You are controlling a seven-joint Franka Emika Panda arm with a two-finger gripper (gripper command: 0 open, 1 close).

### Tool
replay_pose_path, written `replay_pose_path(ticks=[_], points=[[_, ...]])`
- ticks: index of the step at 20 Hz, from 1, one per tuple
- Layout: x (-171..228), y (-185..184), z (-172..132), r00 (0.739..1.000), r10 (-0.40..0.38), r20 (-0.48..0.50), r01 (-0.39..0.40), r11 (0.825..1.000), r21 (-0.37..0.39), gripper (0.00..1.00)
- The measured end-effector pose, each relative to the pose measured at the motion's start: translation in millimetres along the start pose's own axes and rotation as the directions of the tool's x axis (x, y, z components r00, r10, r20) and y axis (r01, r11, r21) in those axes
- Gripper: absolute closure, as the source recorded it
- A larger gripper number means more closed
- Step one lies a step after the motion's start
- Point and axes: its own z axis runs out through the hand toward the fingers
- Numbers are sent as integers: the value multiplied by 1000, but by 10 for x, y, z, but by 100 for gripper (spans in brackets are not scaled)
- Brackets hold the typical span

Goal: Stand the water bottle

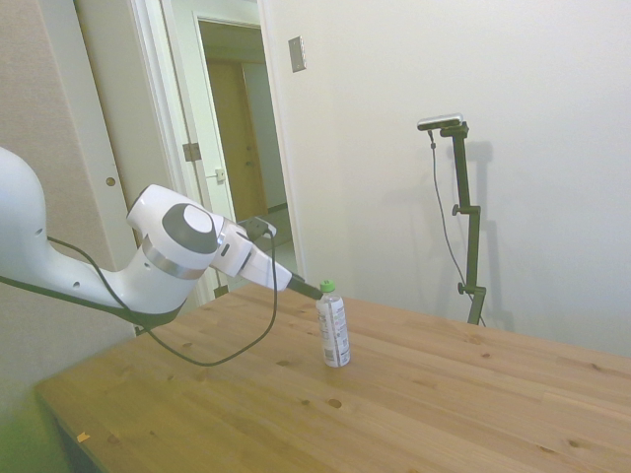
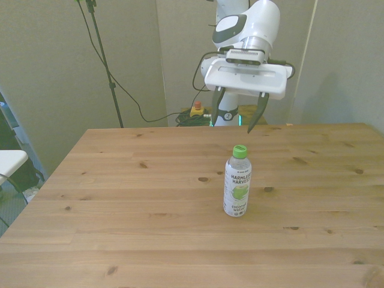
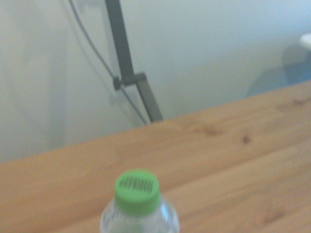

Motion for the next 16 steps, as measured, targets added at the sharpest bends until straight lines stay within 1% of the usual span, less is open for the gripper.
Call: replay_pose_path(ticks=[3,6,8,9,11,14,16], points=[[-176,44,58,993,-34,111,44,995,-85,0],[-234,56,50,971,-69,230,110,979,-171,0],[-159,53,23,946,-93,312,167,961,-221,0],[-87,44,10,929,-106,356,201,949,-243,0],[52,18,-4,896,-130,424,261,927,-268,0],[115,-47,34,863,-153,481,319,904,-284,0],[30,-110,113,848,-182,498,366,881,-302,0]])
